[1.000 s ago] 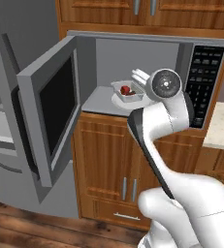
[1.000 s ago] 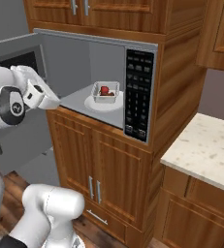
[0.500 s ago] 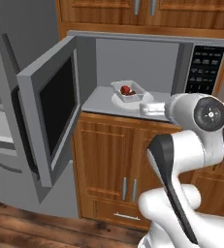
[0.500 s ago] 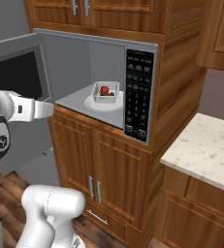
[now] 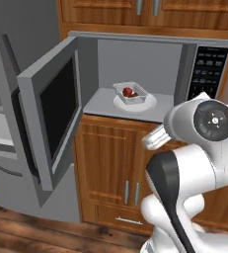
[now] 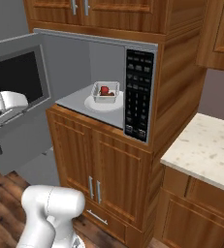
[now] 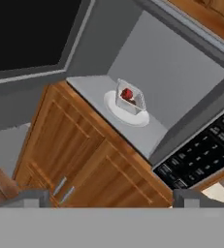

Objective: Place the tupperware containing the chicken drumstick and bell pepper meal in the microwave. Close the microwave door and press the start button to reheat the meal.

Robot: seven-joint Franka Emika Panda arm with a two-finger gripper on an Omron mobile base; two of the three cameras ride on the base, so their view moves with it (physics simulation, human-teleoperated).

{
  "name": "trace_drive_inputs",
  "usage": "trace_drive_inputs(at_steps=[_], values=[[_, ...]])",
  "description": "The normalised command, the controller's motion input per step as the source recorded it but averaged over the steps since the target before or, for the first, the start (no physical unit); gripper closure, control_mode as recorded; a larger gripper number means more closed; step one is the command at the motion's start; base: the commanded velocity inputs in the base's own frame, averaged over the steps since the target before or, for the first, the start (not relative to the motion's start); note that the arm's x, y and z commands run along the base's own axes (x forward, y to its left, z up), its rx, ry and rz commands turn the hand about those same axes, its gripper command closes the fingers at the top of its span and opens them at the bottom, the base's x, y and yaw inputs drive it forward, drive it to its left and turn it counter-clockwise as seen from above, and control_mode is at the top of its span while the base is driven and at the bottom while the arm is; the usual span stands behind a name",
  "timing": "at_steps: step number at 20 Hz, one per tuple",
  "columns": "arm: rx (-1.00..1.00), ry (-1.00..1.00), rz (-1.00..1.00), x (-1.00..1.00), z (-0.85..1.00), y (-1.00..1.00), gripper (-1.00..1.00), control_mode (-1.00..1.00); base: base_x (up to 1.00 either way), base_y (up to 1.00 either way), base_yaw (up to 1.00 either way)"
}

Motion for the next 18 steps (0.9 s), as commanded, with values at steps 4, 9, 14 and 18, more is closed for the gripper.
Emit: trace_drive_inputs(at_steps=[4, 9, 14, 18], values=[[-0.42, 0.19, 0.12, -0.11, 0.08, 0.5, -1.0, -1.0, 0.0, 0.0, 0.0], [-0.35, 0.01, 0.08, -0.14, -0.05, 0.62, -1.0, -1.0, 0.0, 0.0, 0.0], [-0.25, -0.18, 0.05, -0.03, -0.41, 0.52, -1.0, -1.0, 0.0, 0.0, 0.0], [-0.2, -0.1, 0.02, 0.0, -0.13, 0.54, -1.0, -1.0, 0.0, 0.0, 0.0]])
